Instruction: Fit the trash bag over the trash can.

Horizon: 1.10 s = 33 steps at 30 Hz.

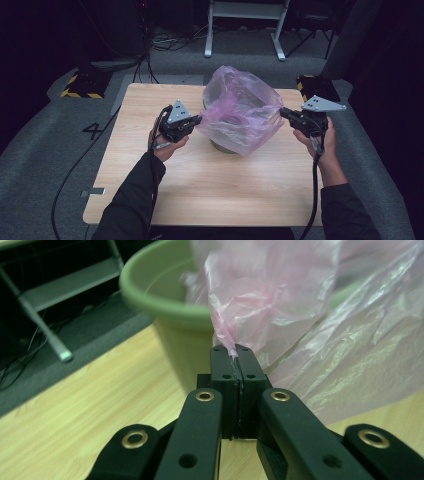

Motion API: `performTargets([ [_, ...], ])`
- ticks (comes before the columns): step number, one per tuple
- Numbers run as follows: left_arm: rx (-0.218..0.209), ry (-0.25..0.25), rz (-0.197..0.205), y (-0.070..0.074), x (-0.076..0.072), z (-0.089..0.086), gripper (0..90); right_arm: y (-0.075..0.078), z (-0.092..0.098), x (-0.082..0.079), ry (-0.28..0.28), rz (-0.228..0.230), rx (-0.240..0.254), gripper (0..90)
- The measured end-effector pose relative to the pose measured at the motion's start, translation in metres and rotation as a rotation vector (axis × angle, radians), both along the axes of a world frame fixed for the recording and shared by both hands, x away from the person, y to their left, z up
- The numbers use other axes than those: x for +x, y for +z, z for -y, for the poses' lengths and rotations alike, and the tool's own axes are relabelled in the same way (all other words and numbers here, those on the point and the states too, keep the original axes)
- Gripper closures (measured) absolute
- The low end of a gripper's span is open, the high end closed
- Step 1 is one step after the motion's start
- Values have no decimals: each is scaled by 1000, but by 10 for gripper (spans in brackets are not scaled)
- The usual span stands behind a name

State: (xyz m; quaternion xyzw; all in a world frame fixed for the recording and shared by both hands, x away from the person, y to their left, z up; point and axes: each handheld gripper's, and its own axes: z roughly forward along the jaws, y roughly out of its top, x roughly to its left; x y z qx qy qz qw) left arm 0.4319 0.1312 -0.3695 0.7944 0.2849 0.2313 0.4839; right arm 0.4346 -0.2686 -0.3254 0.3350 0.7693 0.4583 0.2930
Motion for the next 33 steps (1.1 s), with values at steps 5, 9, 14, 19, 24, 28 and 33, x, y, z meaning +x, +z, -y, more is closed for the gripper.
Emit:
performTargets([
  [5, 2, 47, -40, -14, 12, -7, 880, -11, 0, 15, -40, -17, 0, 888],
  [9, -32, 88, -50, -15, 16, -15, 698, -17, 0, 21, -44, -30, 11, 879],
  [14, -104, 78, -10, -2, 2, -29, 327, -15, 3, 15, -44, -2, 1, 821],
  [19, -135, 27, 3, 10, -15, -40, 221, -9, 8, 6, -10, 14, -16, 545],
  [24, -159, -39, 26, 25, -30, -44, 180, -5, 15, -3, 1, 30, -24, 302],
  [28, -195, -62, 69, 38, -41, -46, 179, 5, 23, -15, 64, 57, 21, 261],
  [33, -147, -85, 85, 54, -38, -29, 182, 19, 26, -20, 102, 94, 54, 246],
])
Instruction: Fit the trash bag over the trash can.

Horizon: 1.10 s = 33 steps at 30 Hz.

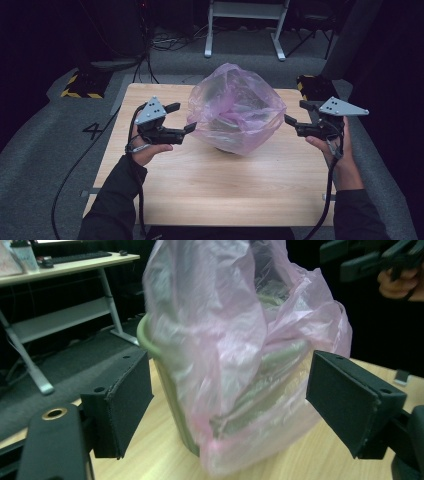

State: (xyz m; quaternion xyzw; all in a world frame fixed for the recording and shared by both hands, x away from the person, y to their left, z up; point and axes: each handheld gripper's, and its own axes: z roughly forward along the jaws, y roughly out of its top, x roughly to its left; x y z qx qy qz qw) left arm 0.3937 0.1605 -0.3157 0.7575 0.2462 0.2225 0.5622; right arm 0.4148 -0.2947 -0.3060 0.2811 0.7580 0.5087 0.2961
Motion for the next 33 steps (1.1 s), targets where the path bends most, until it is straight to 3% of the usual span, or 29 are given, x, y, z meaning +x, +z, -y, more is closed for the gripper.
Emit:
performTargets([
  [3, -2, -4, 16, 8, 11, 14, 275, 10, -7, 2, 45, -6, 8, 240],
  [5, 30, 21, 14, 10, 20, 21, 310, 15, -11, 10, 108, -54, 28, 245],
  [6, 30, 28, -5, 11, 28, 25, 320, 17, -13, 13, 114, -63, 25, 252],
  [7, 32, 28, -15, 12, 33, 27, 363, 18, -19, 26, 83, -84, 34, 252],
  [9, 47, 75, -17, 13, 43, 31, 371, 18, -20, 30, 83, -101, 45, 252],
  [12, 50, 100, -38, 12, 57, 33, 396, 14, -28, 48, 61, -144, 43, 264],
  [14, 43, 94, -53, 10, 67, 34, 436, 12, -31, 55, 38, -148, 39, 378],
  [15, 55, 115, -58, 9, 73, 36, 452, 12, -32, 59, 35, -155, 41, 403],
  [19, 57, 97, -82, 2, 89, 38, 663, 10, -37, 71, 50, -156, 71, 701],
  [23, 77, 84, -75, -5, 101, 44, 890, 6, -38, 79, 13, -145, 94, 853],
  [25, 97, 77, -70, -10, 106, 48, 899, 1, -39, 85, -24, -141, 79, 869],
  [28, 106, 109, -105, -19, 116, 51, 899, -7, -37, 96, -80, -157, 80, 875],
  [30, 70, 112, -125, -24, 121, 52, 900, -14, -35, 104, -117, -185, 92, 878],
  [33, 39, 144, -126, -26, 124, 52, 899, -26, -35, 113, -151, -218, 68, 877],
])
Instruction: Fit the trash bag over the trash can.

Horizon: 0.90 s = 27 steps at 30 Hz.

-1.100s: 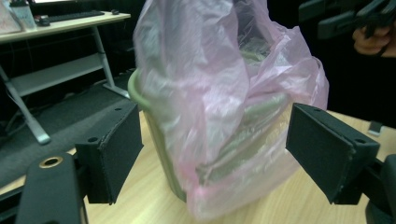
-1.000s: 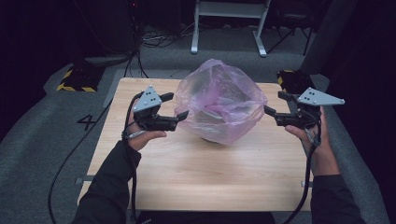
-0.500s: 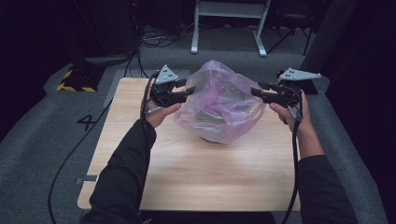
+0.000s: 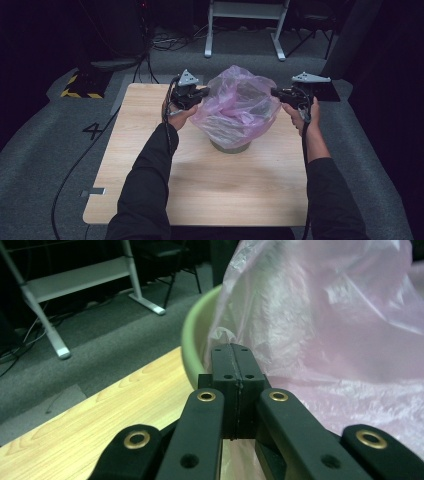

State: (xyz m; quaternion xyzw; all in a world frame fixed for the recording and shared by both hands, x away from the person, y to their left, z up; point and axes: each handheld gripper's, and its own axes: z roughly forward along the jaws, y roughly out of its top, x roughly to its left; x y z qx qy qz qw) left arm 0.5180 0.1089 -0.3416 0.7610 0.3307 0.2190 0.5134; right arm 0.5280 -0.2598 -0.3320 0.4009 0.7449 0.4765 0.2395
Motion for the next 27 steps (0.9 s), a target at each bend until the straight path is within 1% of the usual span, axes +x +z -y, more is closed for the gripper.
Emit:
performTargets([
  [1, 4, 20, 6, 0, 1, -2, 899, -4, 0, 3, -10, -11, -4, 875],
  [2, 7, 39, 8, 0, 1, -3, 899, -6, 1, 4, -15, -15, 2, 874],
  [3, 6, 53, 10, 0, 2, -6, 900, -8, 1, 5, -25, -12, 4, 874],
  [4, -4, 67, 11, 0, 3, -9, 900, -9, 2, 6, -32, -15, 9, 874],
  [6, 6, 95, 5, -2, 6, -13, 900, -11, 2, 7, -34, -14, 12, 869],
  [9, 42, 129, -23, -9, 12, -15, 900, -13, 1, 8, -48, -10, 1, 865],
  [11, 64, 144, -36, -15, 16, -14, 900, -15, 1, 10, -59, -6, 6, 864],
  [13, 66, 143, -55, -21, 20, -13, 900, -16, 2, 10, -82, 17, 8, 866],
  [14, 68, 150, -61, -24, 21, -12, 900, -17, 2, 10, -85, 13, 15, 865],
  [16, 70, 146, -81, -31, 24, -11, 900, -20, 2, 13, -95, 4, 9, 864],
  [18, 78, 142, -99, -38, 26, -5, 900, -26, -1, 15, -86, -21, 2, 861],
  [19, 72, 122, -103, -41, 26, -3, 899, -28, -2, 15, -85, -25, -1, 861],
  [21, 62, 94, -115, -44, 24, 1, 900, -33, -4, 15, -60, -35, 0, 872],
  [23, 63, 73, -114, -46, 22, 0, 899, -36, -5, 14, -30, -47, -8, 882],
  [24, 56, 67, -118, -47, 21, 0, 900, -38, -5, 14, -4, -50, -6, 883],
  [26, 54, 50, -126, -50, 19, -2, 900, -40, -5, 12, 15, -54, -1, 892],
  [27, 46, 40, -132, -52, 18, -2, 900, -41, -5, 11, 29, -52, 10, 897],
])
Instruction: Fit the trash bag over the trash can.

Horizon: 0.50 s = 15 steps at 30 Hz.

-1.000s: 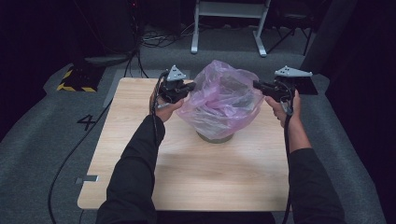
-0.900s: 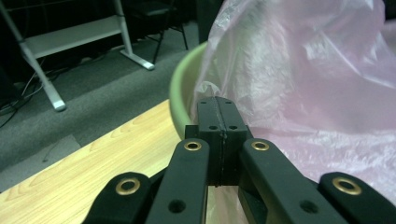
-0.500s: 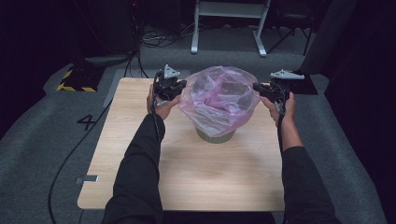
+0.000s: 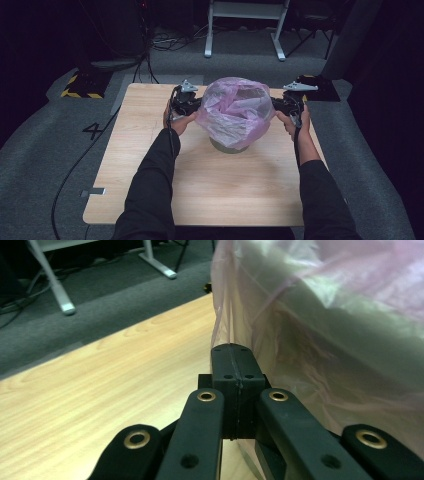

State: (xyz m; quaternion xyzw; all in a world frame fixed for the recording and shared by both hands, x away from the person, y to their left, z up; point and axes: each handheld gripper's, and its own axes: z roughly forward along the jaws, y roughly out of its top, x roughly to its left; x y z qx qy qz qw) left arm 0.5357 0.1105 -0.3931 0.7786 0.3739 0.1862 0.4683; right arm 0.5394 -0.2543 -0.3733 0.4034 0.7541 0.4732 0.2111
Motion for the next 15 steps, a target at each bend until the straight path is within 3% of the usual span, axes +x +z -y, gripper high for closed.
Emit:
performTargets([
  [5, -55, -61, -4, -8, -8, -5, 900, -7, 0, -7, 27, 7, 35, 900],
  [15, -25, -121, -6, -21, -33, -11, 900, -20, 3, -27, 93, 21, 85, 900],
])
